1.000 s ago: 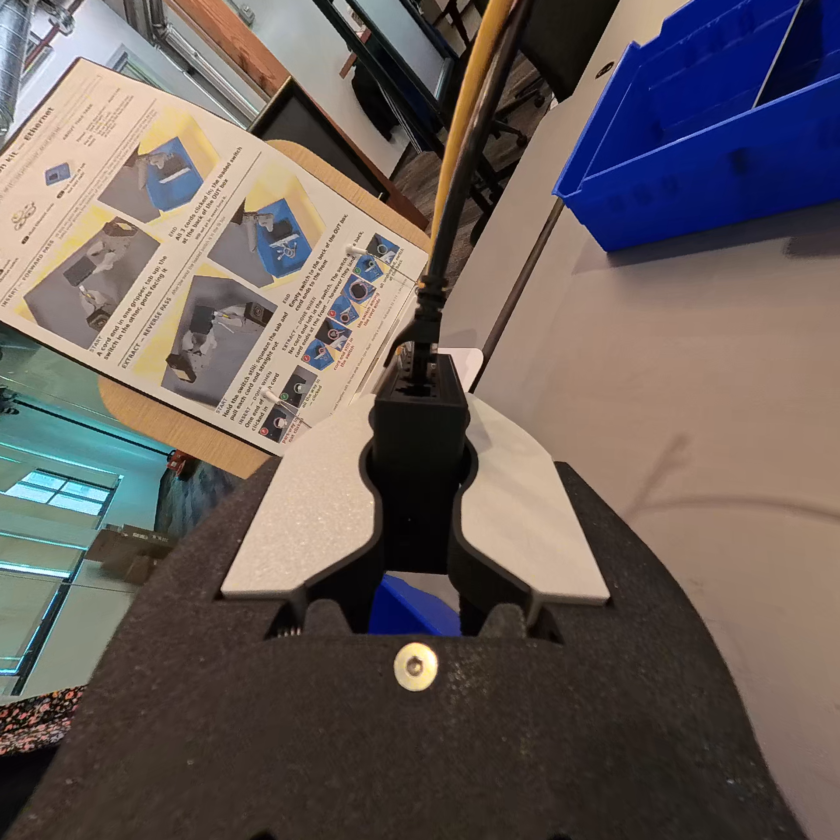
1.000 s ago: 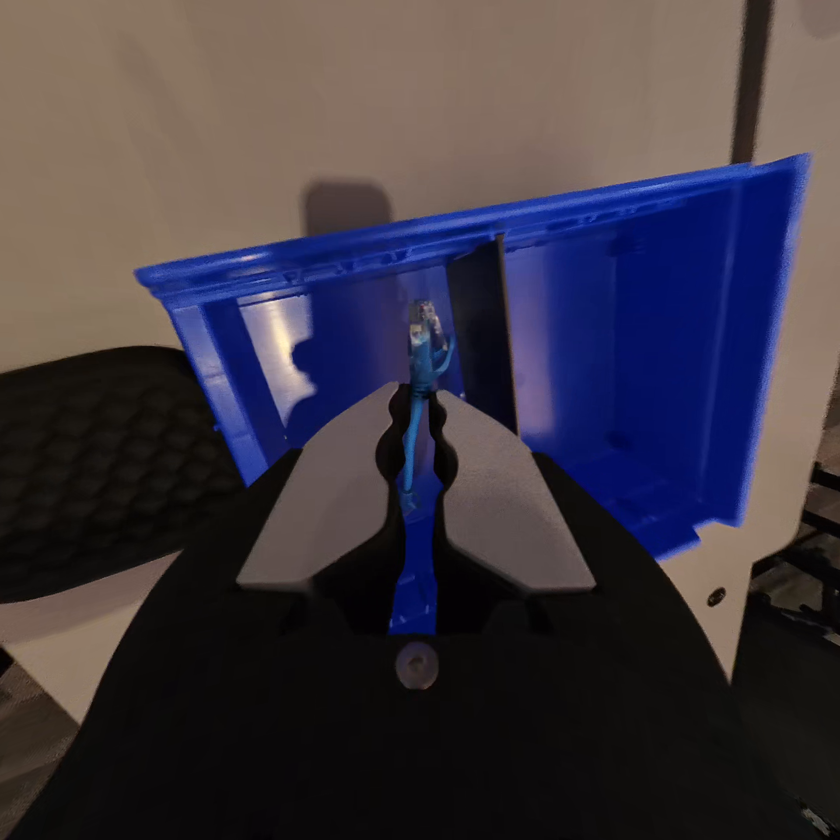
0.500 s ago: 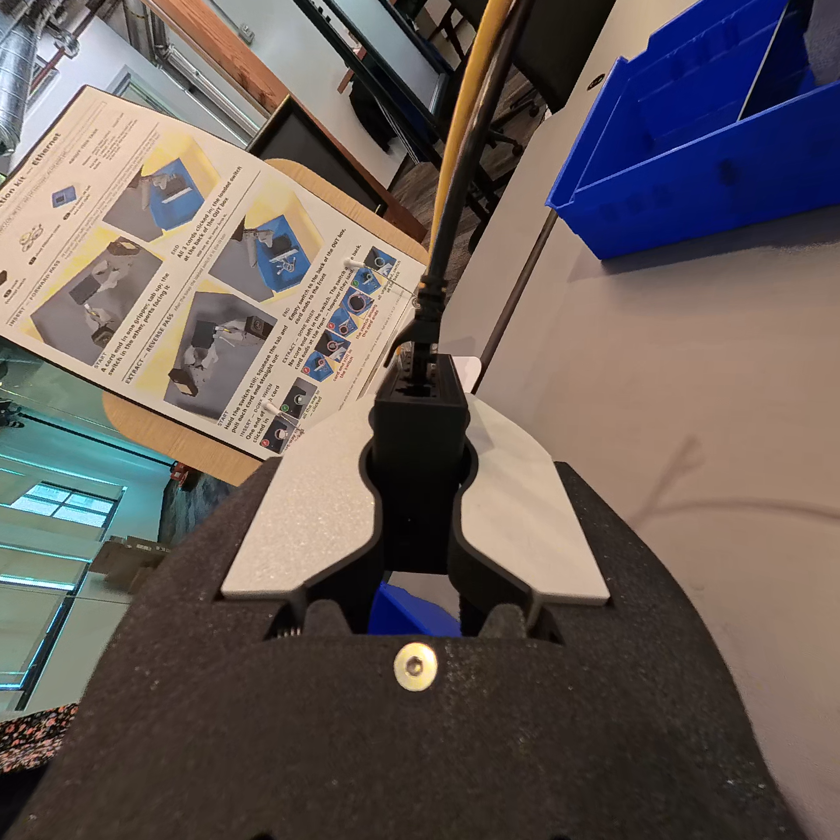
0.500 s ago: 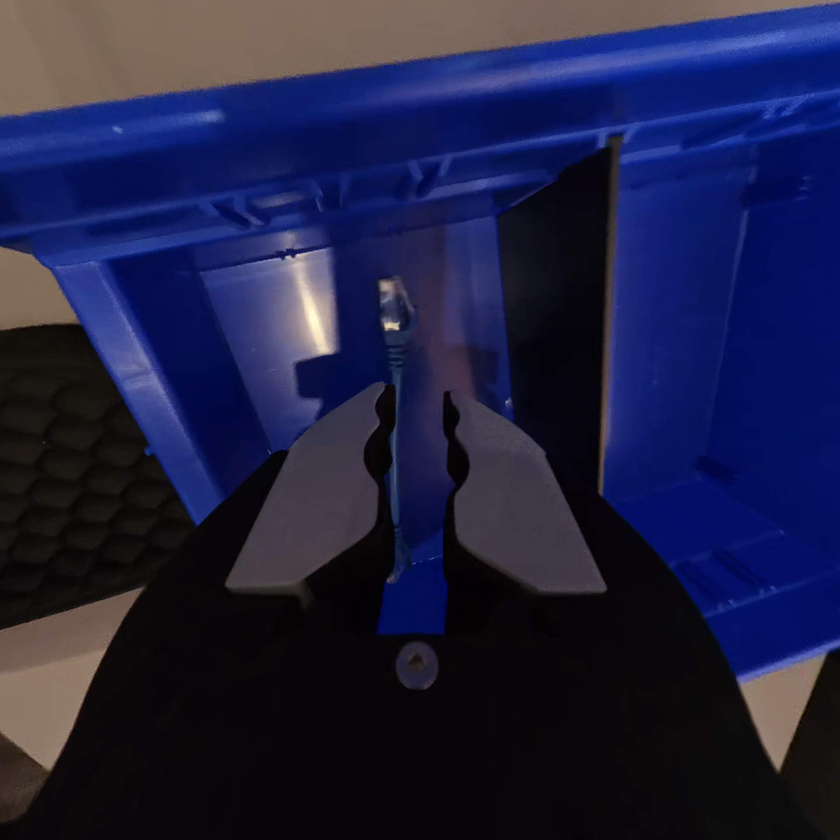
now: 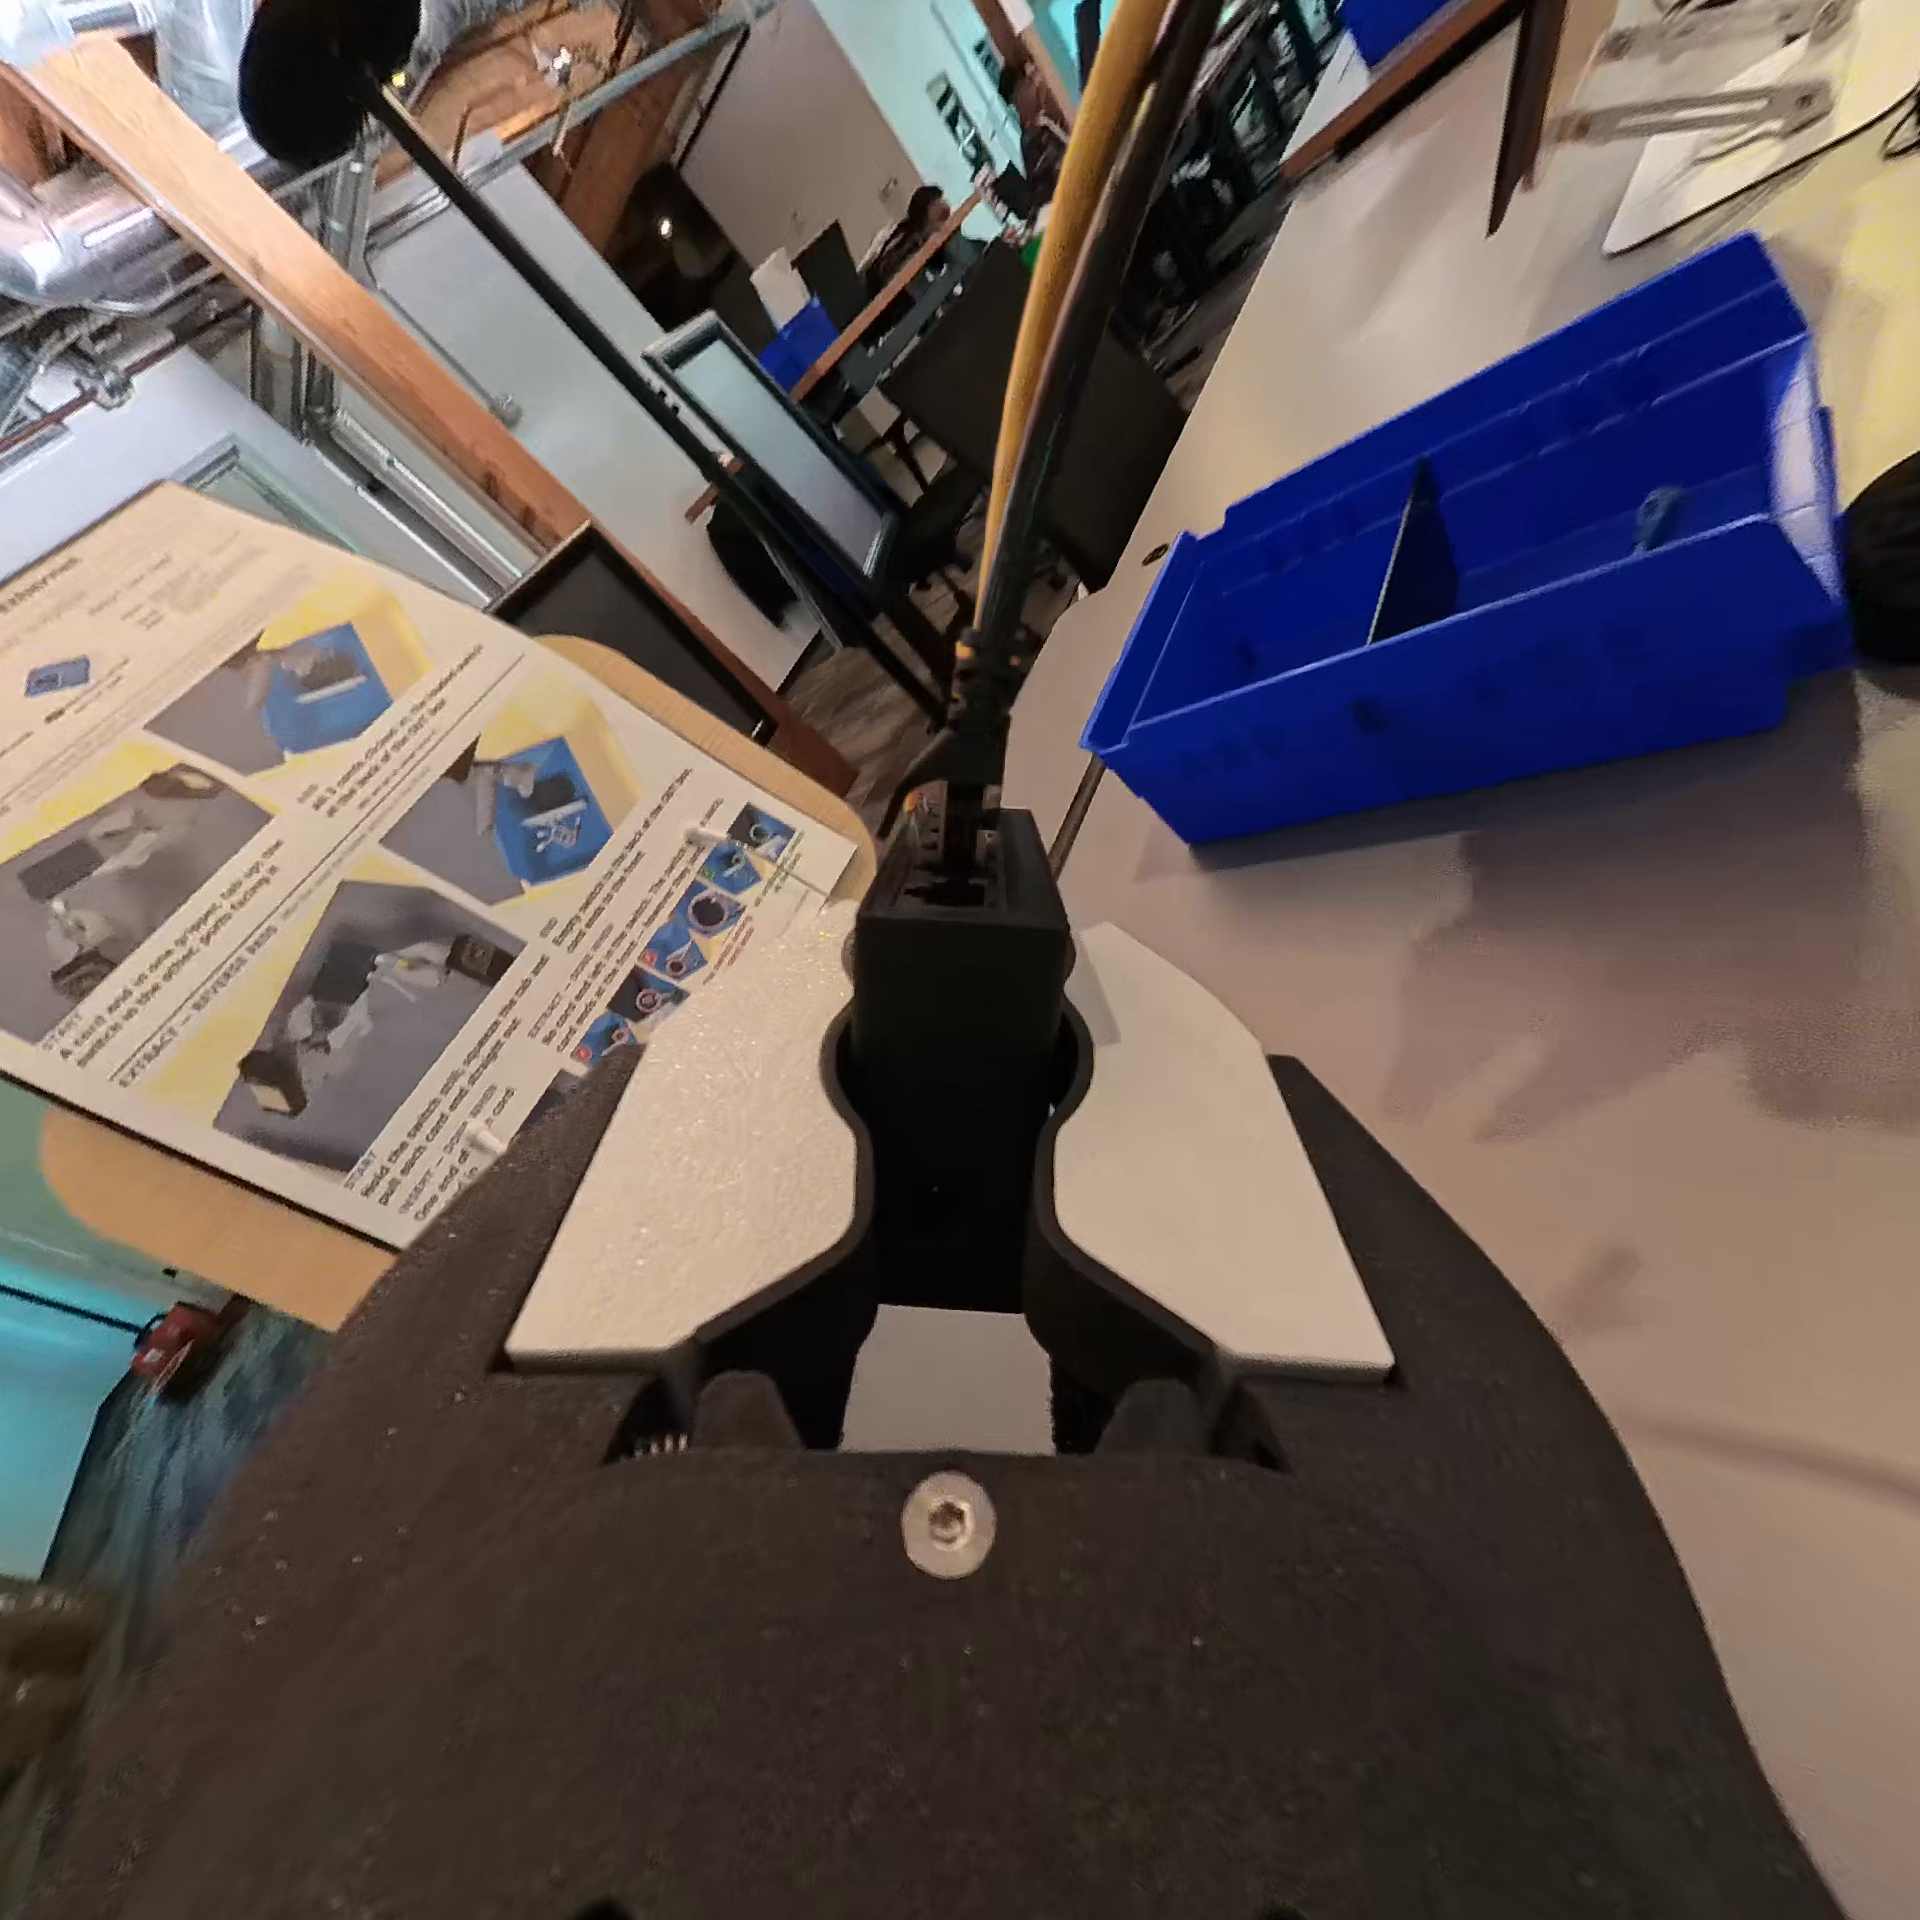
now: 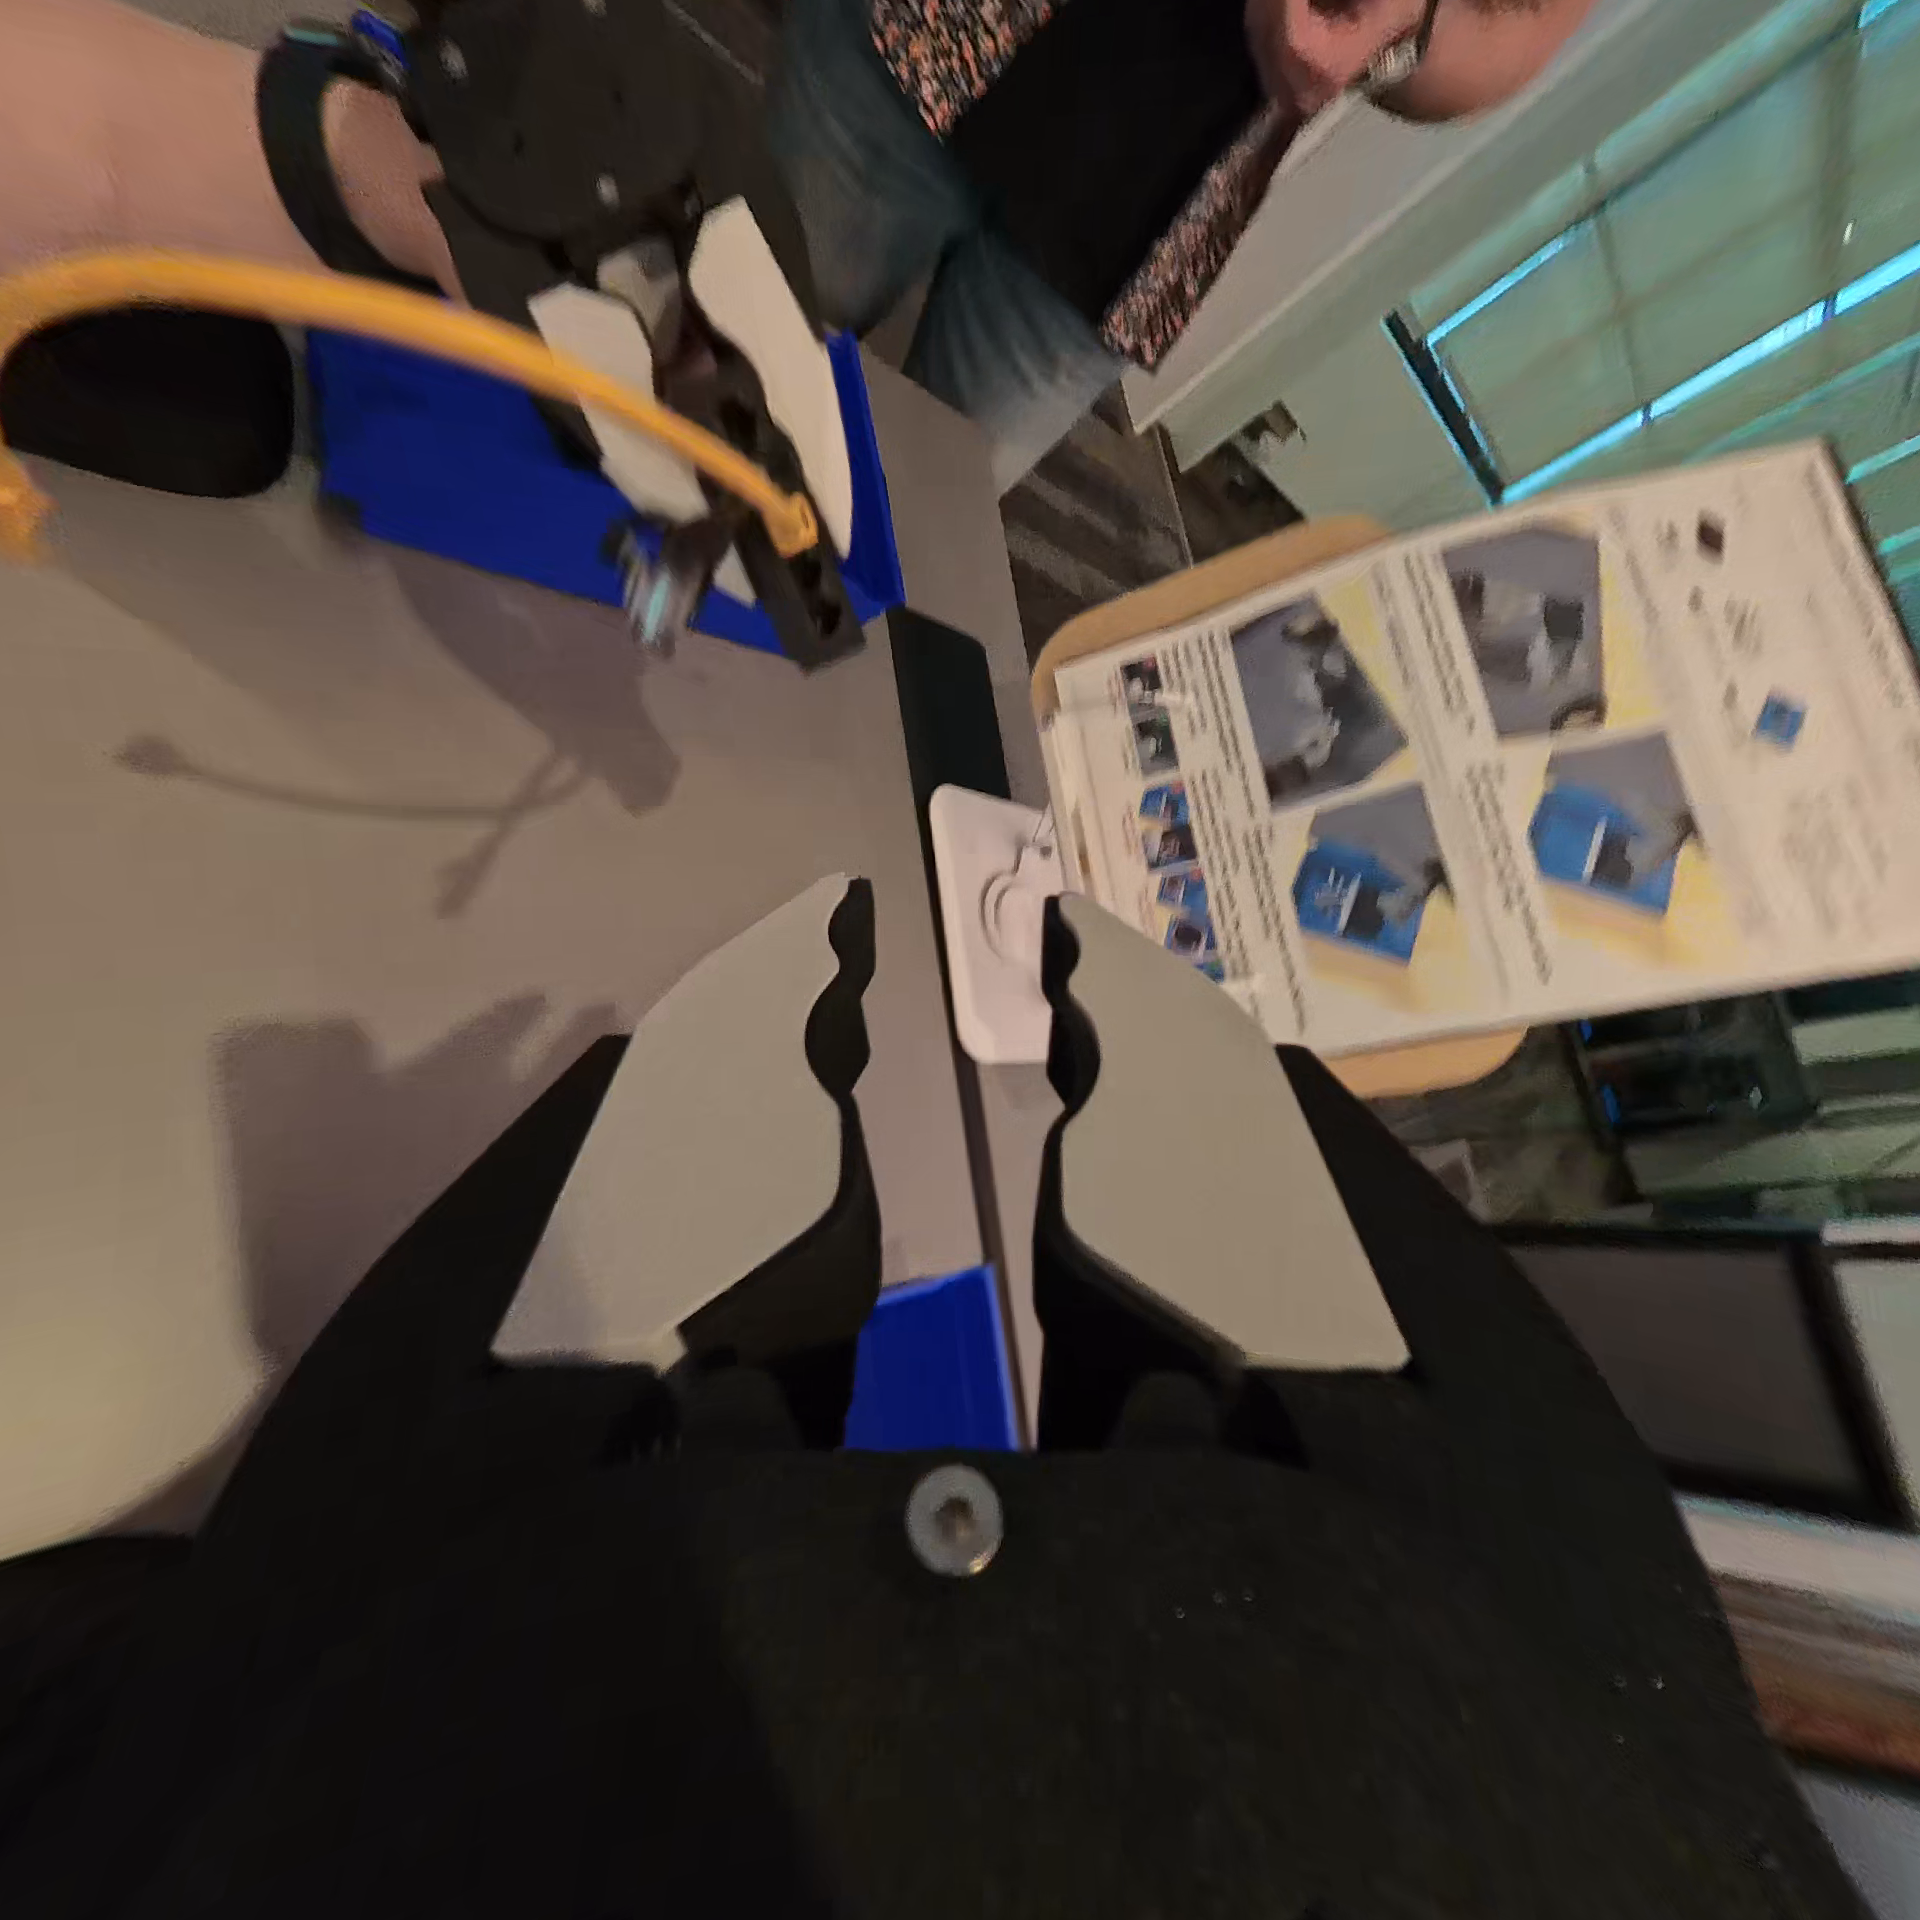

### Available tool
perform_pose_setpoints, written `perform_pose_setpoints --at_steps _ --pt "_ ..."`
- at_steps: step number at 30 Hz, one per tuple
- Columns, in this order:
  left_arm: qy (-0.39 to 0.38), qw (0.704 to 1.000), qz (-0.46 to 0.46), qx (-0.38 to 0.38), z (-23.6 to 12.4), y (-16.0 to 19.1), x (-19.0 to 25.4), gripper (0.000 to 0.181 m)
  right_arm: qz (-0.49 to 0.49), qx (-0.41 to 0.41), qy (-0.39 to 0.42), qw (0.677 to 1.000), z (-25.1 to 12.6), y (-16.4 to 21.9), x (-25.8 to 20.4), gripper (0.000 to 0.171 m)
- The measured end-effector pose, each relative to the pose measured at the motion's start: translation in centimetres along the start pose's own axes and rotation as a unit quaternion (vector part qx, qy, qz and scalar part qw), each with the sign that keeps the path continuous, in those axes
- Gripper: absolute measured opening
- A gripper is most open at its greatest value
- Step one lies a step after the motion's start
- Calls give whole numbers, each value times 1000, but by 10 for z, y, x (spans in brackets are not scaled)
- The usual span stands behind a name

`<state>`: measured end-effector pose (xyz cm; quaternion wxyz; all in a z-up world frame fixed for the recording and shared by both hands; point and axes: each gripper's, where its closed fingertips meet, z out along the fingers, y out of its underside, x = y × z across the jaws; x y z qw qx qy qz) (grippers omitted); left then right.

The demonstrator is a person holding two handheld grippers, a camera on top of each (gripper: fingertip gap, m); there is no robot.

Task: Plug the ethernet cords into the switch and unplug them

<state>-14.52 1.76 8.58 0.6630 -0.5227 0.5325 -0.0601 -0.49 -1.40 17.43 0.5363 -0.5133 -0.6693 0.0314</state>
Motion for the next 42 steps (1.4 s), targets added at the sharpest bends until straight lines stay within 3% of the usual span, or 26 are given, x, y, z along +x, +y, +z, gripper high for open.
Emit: perform_pose_setpoints --at_steps 5,7,18,23,27,42 --pt "10 999 31 3 0 -10 11 29 -51 39 -54 996 29 -80 -11 28" --pt "24 999 25 13 0 -15 16 29 -65 35 -69 995 40 -95 -13 28" --pt "23 998 60 0 0 -18 22 29 -71 -68 -180 979 83 -84 -54 29" --pt "19 996 86 -36 5 -12 26 29 -79 -145 -185 969 97 -65 -64 30" --pt "19 995 88 -38 6 -12 28 29 -112 -180 -142 967 104 -53 -67 29" --pt "70 995 48 50 -2 -36 40 29 -105 -143 -171 969 66 -66 -61 29"
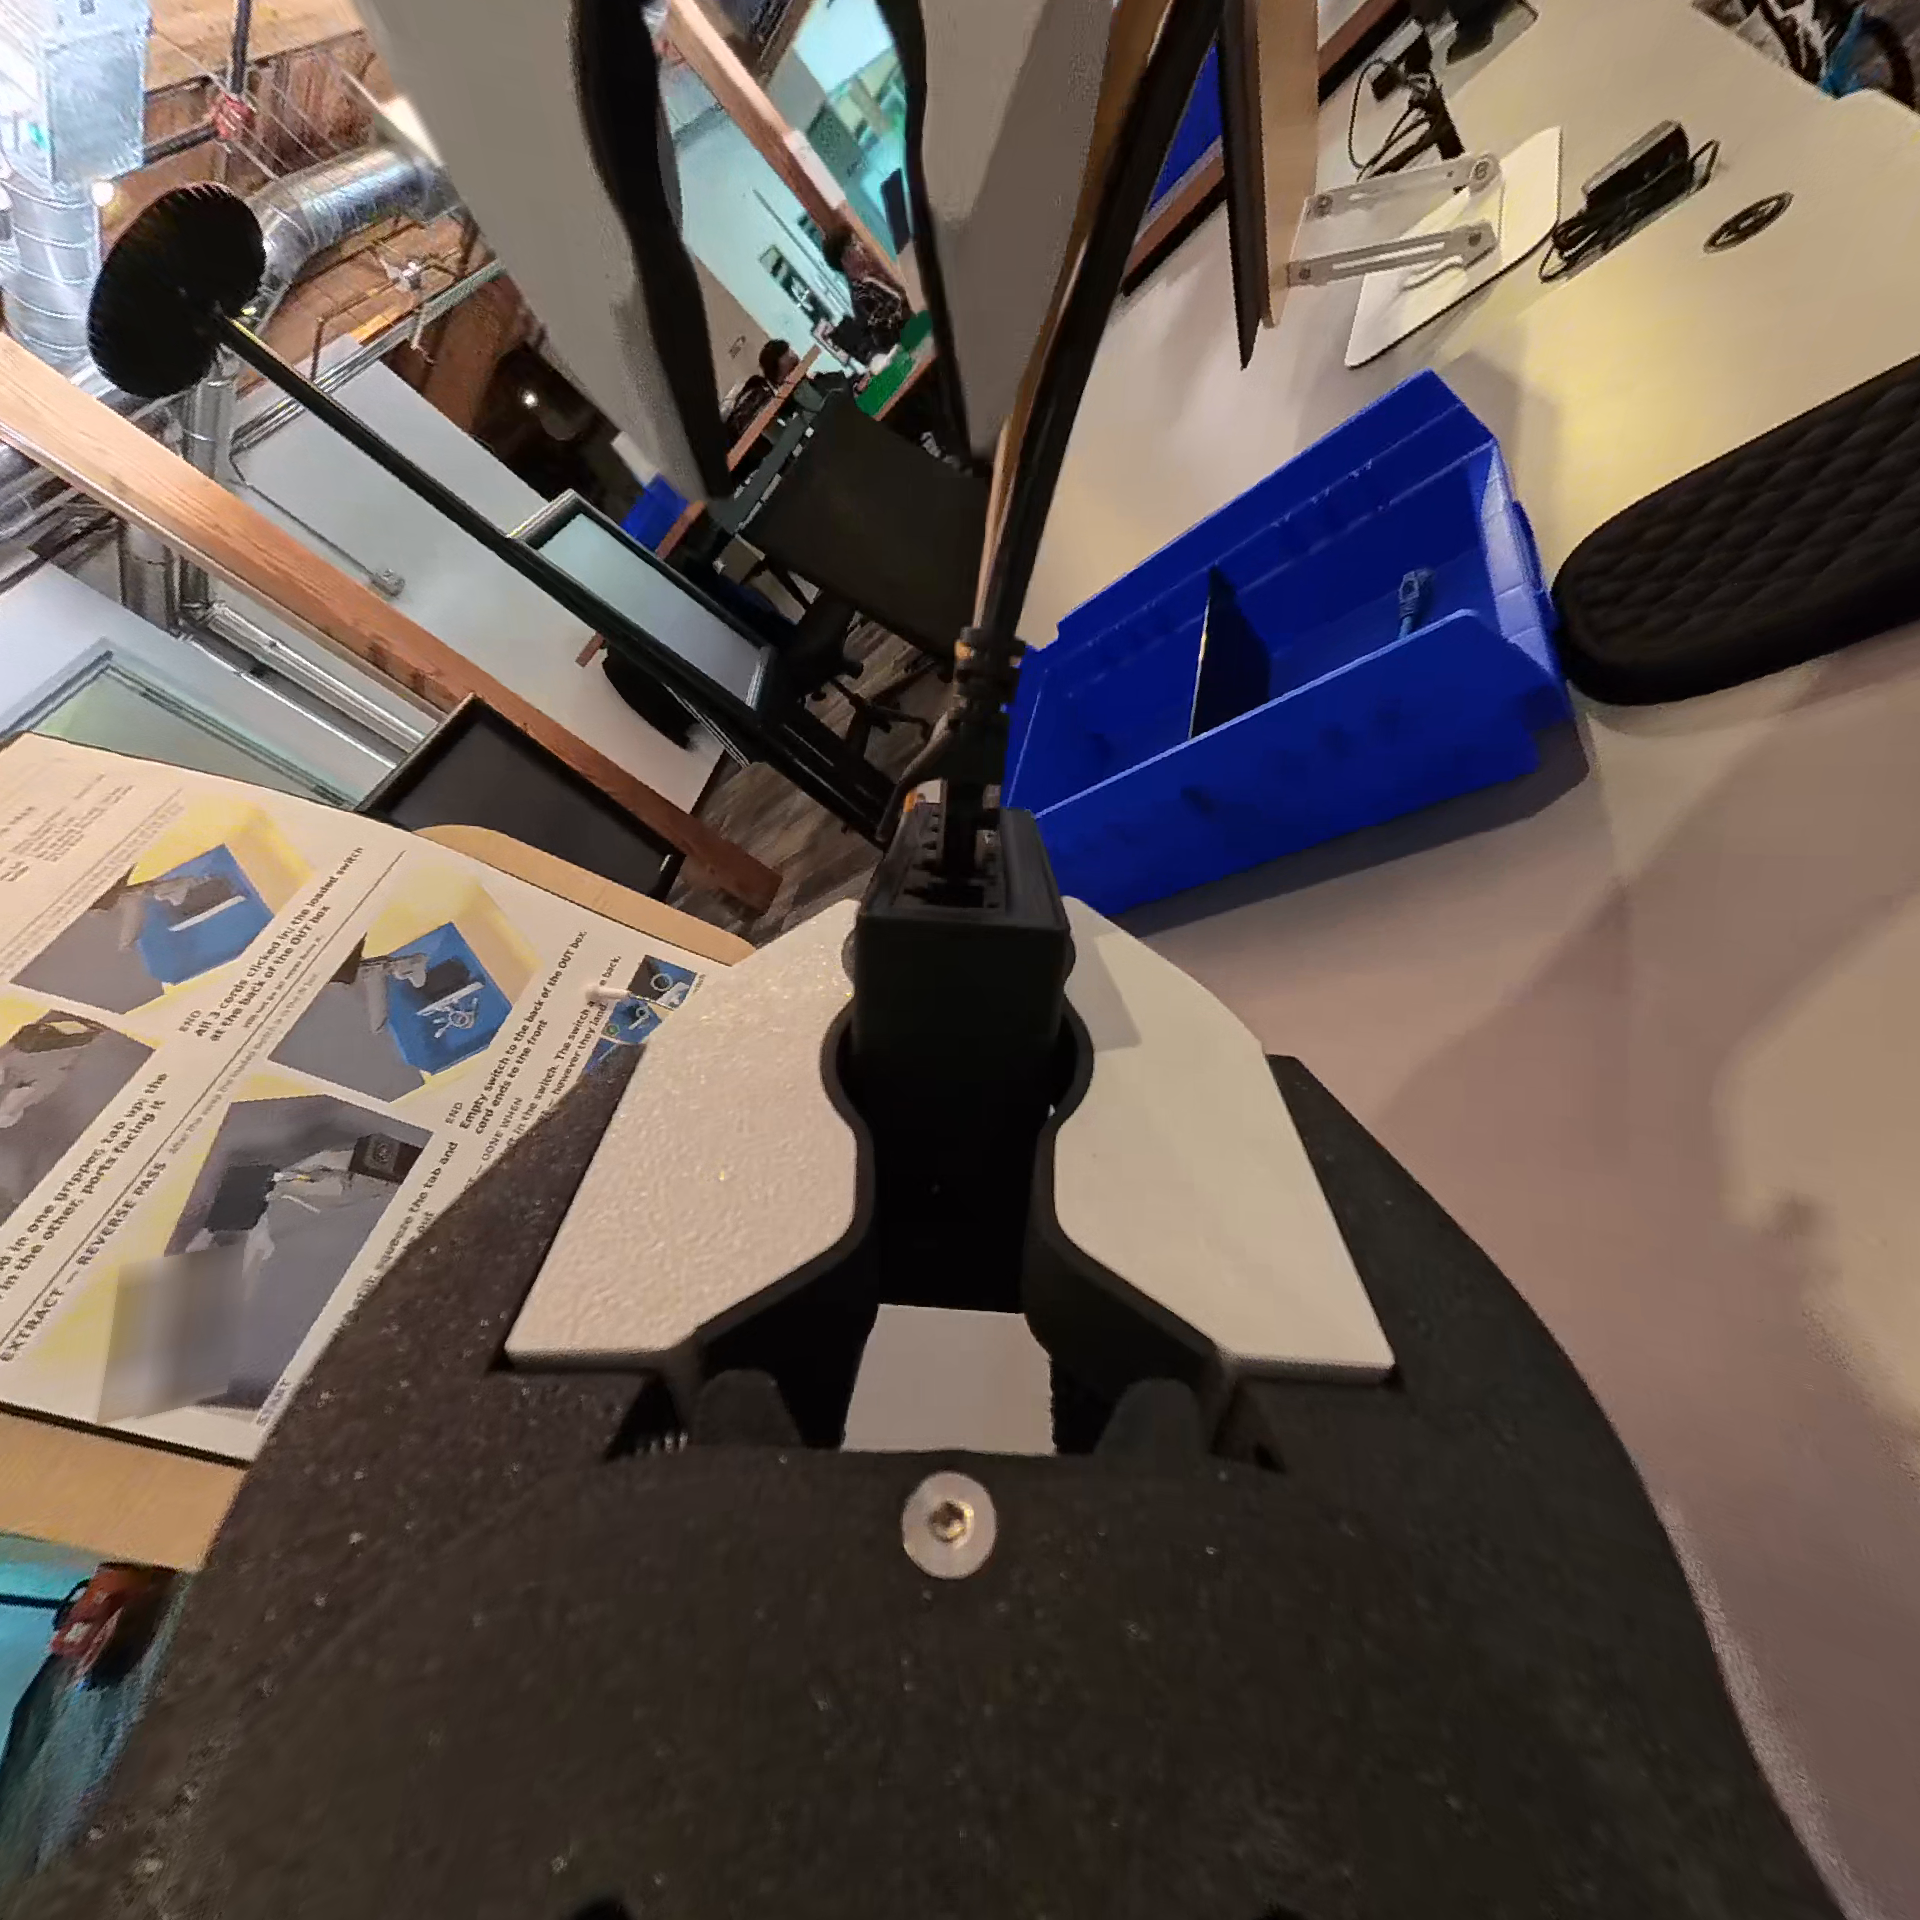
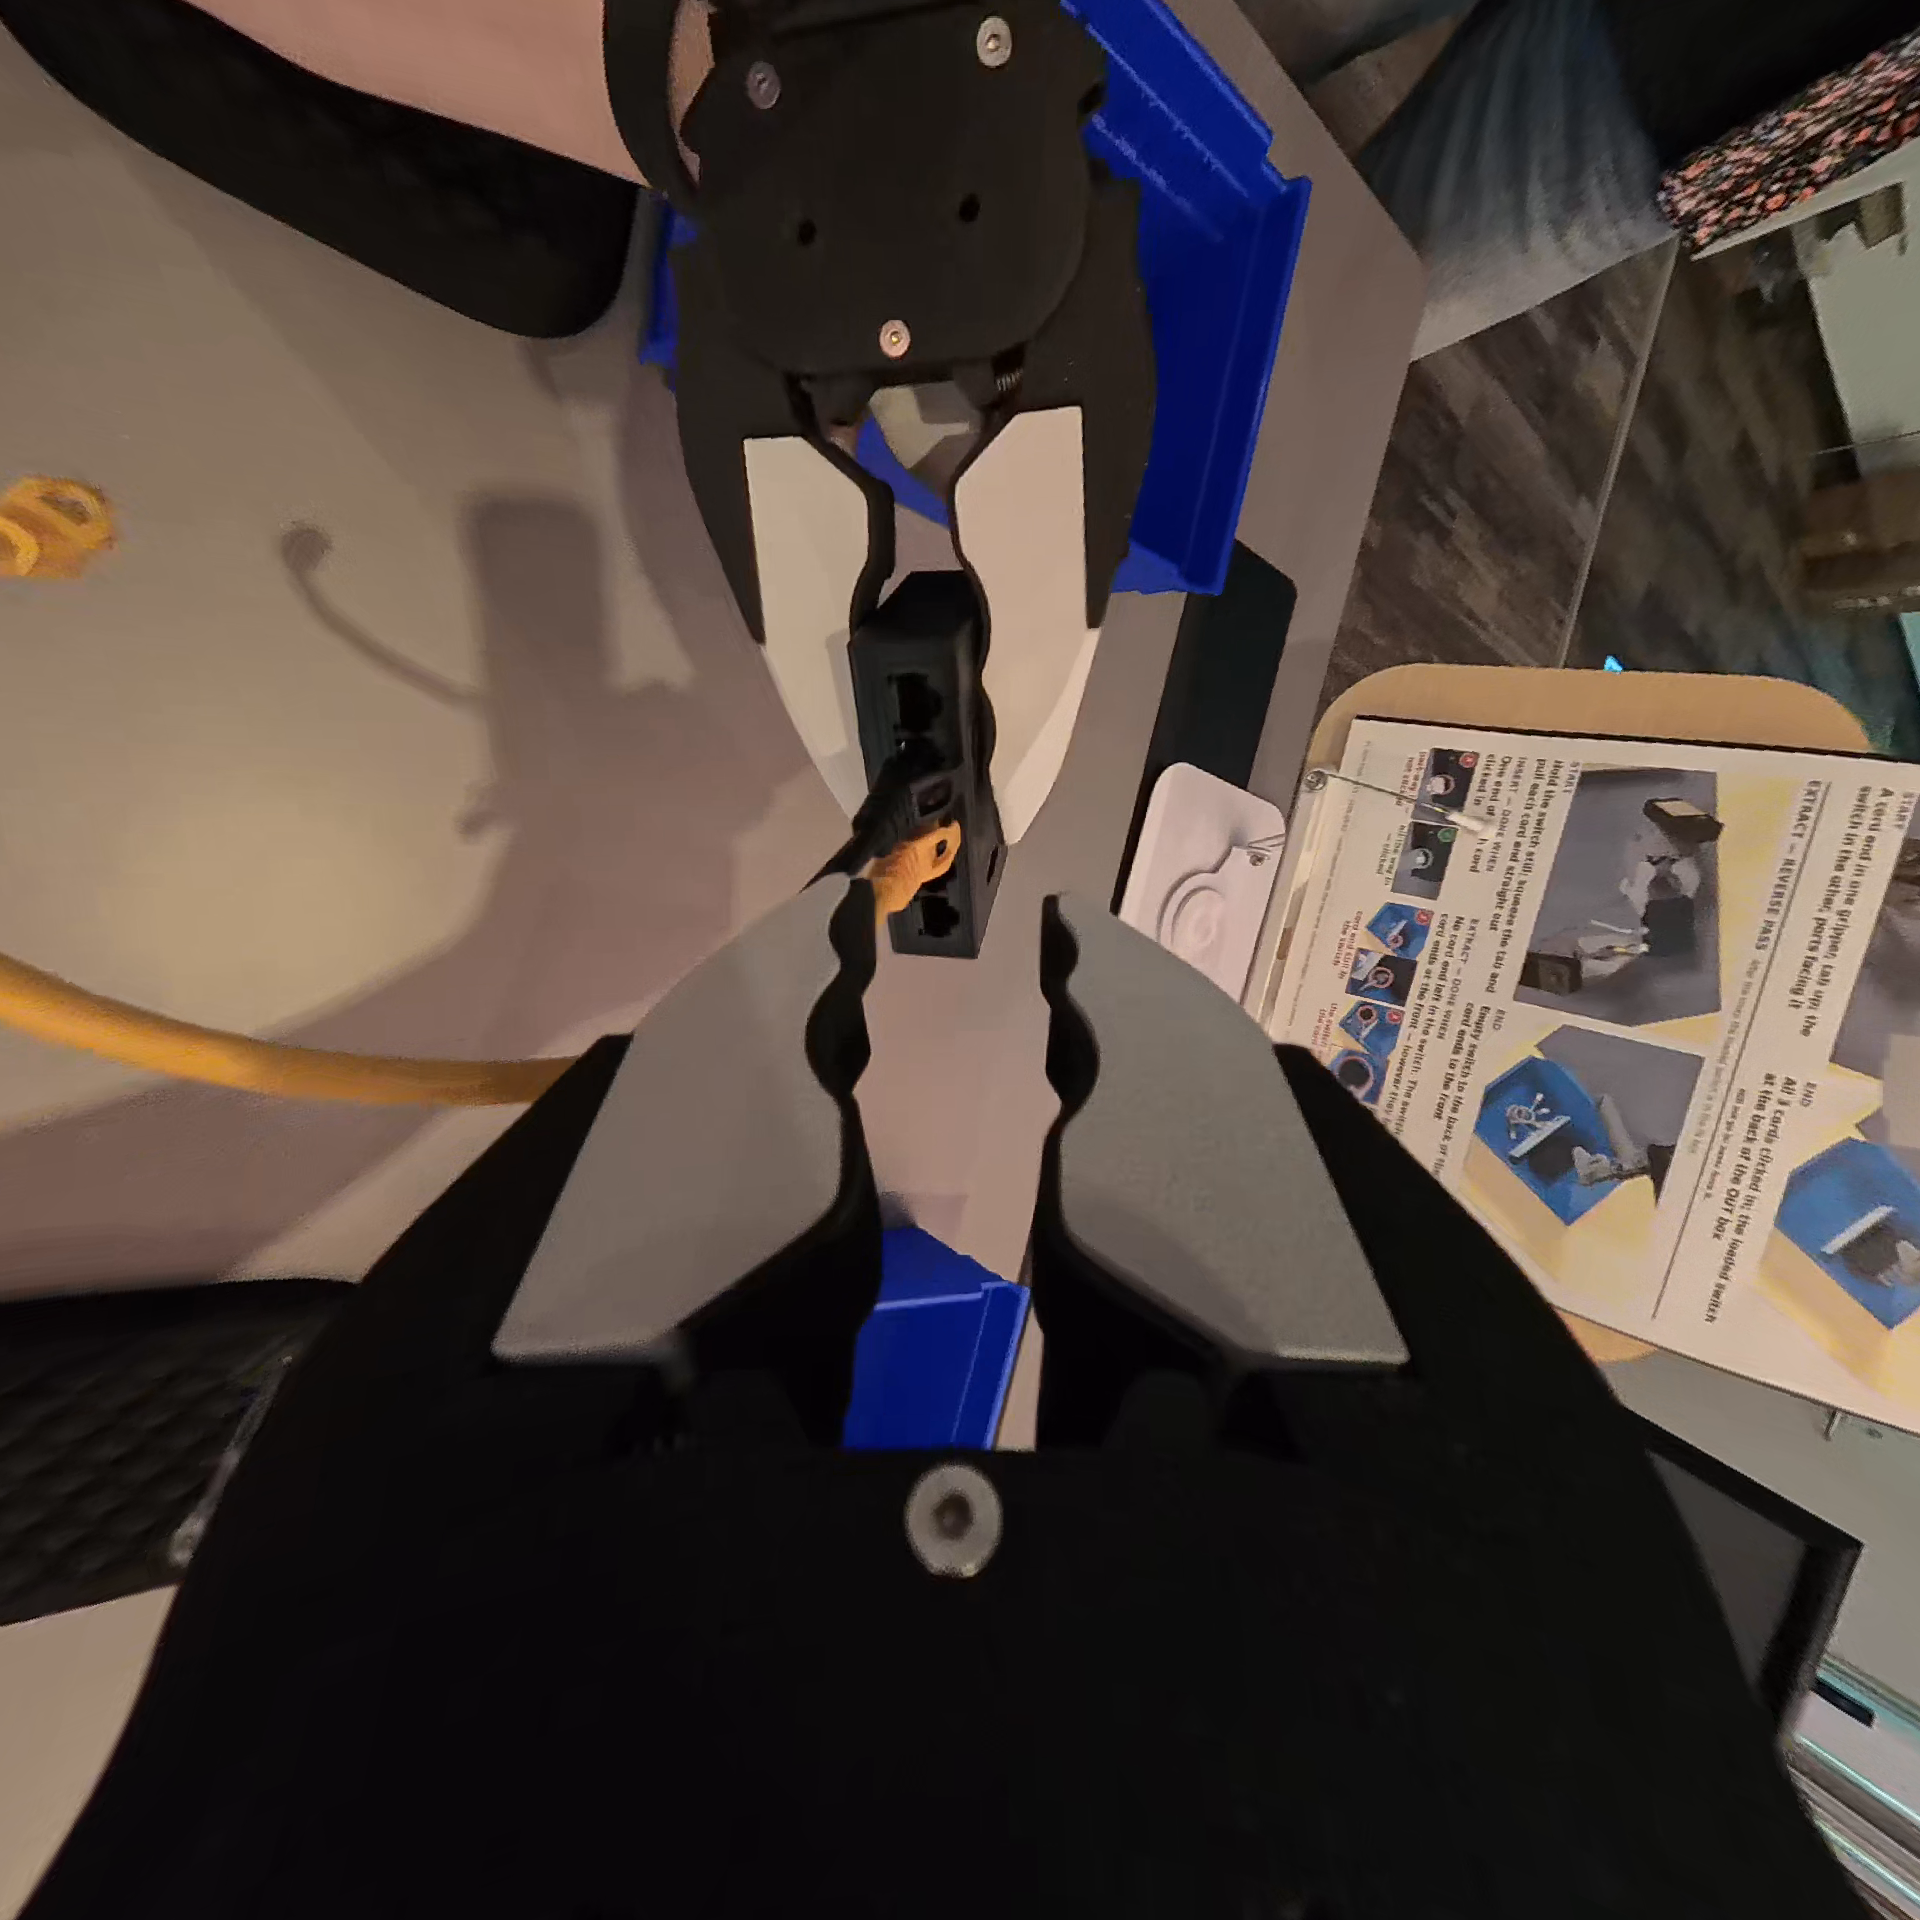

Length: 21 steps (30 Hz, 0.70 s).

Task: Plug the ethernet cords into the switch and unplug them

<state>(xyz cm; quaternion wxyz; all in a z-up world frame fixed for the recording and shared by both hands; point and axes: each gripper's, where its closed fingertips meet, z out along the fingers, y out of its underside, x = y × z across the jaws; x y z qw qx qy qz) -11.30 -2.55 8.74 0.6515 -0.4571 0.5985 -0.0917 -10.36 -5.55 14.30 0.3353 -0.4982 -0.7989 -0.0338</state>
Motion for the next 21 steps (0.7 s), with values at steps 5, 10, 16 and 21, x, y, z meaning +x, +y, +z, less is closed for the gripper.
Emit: perform_pose_setpoints --at_steps 5,10,16,21 --pt "-15 999 20 -22 4 4 0 29 35 19 6 999 -5 -4 4 28" --pt "-28 997 36 -67 8 10 0 28 19 -19 9 1000 11 -7 -4 27" --pt "-30 994 42 -91 10 12 2 28 18 -85 15 996 35 8 -9 25" --pt "-32 994 50 -94 10 11 3 28 6 -97 6 995 38 1 -15 26"
